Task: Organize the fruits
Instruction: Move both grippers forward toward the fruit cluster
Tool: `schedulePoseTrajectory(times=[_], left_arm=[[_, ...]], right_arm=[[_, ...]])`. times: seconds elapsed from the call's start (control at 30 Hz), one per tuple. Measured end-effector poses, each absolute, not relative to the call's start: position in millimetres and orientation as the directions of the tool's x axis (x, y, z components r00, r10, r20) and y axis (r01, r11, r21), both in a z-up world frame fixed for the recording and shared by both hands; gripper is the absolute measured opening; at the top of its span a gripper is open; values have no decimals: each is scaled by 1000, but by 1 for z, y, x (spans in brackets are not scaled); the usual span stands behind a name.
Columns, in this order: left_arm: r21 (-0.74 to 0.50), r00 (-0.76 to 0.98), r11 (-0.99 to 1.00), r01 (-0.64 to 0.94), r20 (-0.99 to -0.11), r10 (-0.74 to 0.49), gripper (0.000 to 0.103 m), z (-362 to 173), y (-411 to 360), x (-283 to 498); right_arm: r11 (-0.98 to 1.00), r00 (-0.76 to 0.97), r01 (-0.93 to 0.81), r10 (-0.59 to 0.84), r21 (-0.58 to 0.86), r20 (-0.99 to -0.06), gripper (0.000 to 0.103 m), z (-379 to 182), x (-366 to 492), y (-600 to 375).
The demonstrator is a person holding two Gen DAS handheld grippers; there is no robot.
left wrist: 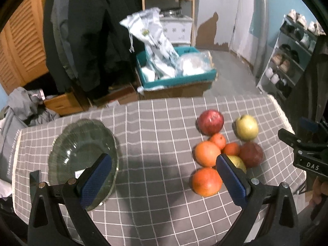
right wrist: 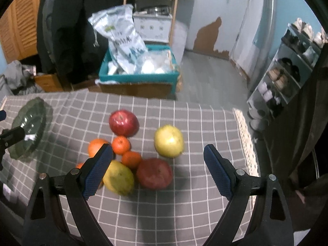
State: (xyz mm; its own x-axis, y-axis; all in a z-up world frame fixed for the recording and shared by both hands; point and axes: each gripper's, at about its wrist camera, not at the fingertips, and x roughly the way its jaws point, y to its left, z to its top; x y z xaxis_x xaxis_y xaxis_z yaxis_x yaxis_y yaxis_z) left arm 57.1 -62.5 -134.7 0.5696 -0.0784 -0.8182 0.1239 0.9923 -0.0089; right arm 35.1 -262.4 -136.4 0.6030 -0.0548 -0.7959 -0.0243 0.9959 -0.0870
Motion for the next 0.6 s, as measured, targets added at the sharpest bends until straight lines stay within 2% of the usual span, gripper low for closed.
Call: schedulePoseTrajectory(times=[0.6], left_arm=[[-47, 405, 971, 233, -904, -141, 102, -207, -108, 65]], right_arm=[[997, 417, 21, -74, -72, -906, 88, -212, 35, -290]])
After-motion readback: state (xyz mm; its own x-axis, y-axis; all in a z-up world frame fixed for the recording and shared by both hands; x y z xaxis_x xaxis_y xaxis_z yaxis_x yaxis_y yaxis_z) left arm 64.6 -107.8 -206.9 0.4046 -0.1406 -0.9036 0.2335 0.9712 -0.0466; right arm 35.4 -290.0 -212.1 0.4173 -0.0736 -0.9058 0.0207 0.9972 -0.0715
